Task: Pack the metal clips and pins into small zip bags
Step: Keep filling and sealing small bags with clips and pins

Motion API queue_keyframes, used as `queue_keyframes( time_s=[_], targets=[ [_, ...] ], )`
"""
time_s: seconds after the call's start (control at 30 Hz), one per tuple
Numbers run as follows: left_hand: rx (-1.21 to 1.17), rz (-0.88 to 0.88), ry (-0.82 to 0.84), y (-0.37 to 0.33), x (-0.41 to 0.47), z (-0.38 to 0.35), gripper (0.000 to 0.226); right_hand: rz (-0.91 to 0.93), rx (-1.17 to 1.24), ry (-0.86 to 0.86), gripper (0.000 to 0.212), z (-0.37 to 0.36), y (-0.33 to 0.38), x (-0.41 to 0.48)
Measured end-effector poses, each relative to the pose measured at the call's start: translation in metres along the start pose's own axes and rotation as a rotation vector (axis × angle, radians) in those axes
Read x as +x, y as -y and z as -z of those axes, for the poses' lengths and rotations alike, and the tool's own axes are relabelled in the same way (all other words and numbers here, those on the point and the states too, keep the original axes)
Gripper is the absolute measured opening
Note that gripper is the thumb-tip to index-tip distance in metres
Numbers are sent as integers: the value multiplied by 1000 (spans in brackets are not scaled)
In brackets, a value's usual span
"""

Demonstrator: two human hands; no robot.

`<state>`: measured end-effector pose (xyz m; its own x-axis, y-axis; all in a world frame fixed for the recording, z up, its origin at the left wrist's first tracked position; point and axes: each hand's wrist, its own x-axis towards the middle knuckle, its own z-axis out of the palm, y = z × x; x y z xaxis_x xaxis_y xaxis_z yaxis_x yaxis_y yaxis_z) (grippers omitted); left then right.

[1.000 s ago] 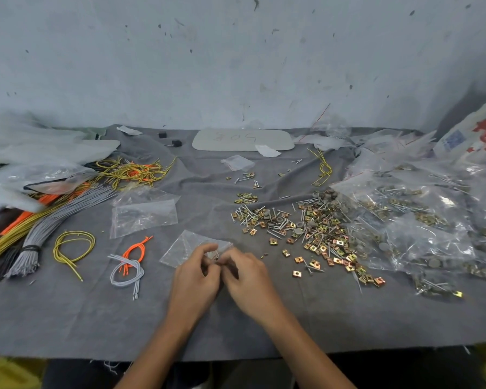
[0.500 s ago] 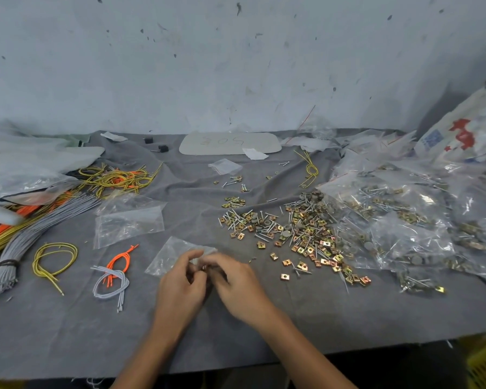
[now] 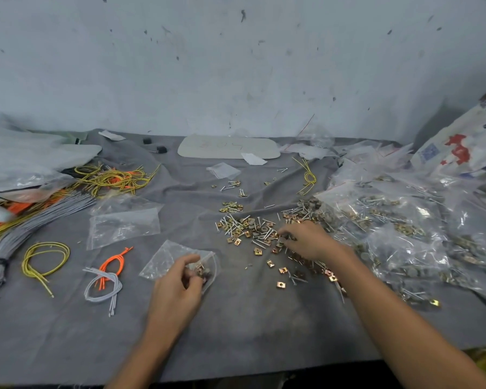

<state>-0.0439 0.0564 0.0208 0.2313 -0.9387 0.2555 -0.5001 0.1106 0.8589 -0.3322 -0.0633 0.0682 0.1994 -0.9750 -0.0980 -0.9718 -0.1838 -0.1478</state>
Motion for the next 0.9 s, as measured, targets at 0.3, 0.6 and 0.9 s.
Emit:
queue_keyframes(
  time_s=[0.3, 0.6, 0.9],
  targets=[
    [-8, 2, 2, 1, 0, 0, 35, 74, -43, -206, 20, -7, 4, 0],
    [-8, -1, 1, 1, 1, 0, 35, 48, 137, -360, 32, -2, 9, -4],
    [-7, 8, 15, 2, 1, 1, 33, 307, 623, -297, 23, -57, 125, -66]
  ],
)
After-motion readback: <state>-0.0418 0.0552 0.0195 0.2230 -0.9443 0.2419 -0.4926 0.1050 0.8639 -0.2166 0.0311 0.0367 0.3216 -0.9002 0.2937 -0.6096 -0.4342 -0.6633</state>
